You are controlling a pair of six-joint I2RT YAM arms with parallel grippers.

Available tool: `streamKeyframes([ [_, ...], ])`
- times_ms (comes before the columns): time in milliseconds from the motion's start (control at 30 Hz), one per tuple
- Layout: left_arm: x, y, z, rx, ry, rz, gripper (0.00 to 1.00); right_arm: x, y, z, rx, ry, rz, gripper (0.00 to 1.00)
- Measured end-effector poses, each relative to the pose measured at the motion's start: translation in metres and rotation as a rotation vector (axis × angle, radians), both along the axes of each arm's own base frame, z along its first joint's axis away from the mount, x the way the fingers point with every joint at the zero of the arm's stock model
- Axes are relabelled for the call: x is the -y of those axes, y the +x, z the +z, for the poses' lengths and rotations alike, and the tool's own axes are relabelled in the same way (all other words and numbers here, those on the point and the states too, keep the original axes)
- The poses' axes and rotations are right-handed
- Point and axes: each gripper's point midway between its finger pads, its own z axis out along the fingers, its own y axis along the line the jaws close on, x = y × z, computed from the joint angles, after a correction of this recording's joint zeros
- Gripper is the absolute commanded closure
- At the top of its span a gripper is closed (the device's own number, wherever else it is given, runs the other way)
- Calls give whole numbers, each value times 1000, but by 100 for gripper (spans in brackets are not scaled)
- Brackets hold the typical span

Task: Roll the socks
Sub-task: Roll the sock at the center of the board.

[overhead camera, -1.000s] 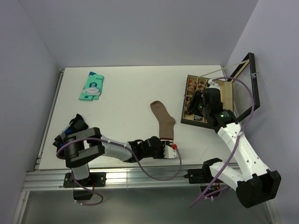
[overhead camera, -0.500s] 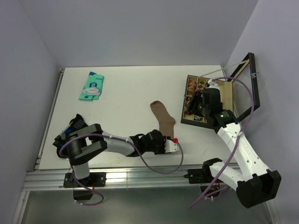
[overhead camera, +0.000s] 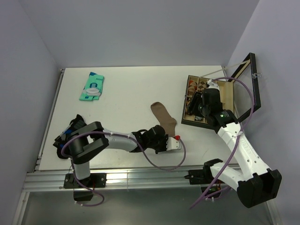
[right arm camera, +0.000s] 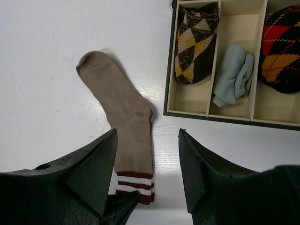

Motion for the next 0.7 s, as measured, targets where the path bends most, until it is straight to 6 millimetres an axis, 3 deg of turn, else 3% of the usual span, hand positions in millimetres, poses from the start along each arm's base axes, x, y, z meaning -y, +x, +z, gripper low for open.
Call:
streamKeyframes([
  [200, -23, 10, 0, -170, 69, -49, 100, -8, 1, -4, -12, -6, 28, 38],
  [367, -66, 18, 1, -343, 160, -94, 100, -26, 0, -8, 10, -8, 96, 38],
  [567, -112, -3, 0, -561, 280, -183, 100, -61, -24, -29, 41, 3, 236, 39],
  [700, -130, -20, 1, -690, 338, -236, 100, -82, -41, -25, 127, 42, 325, 39],
])
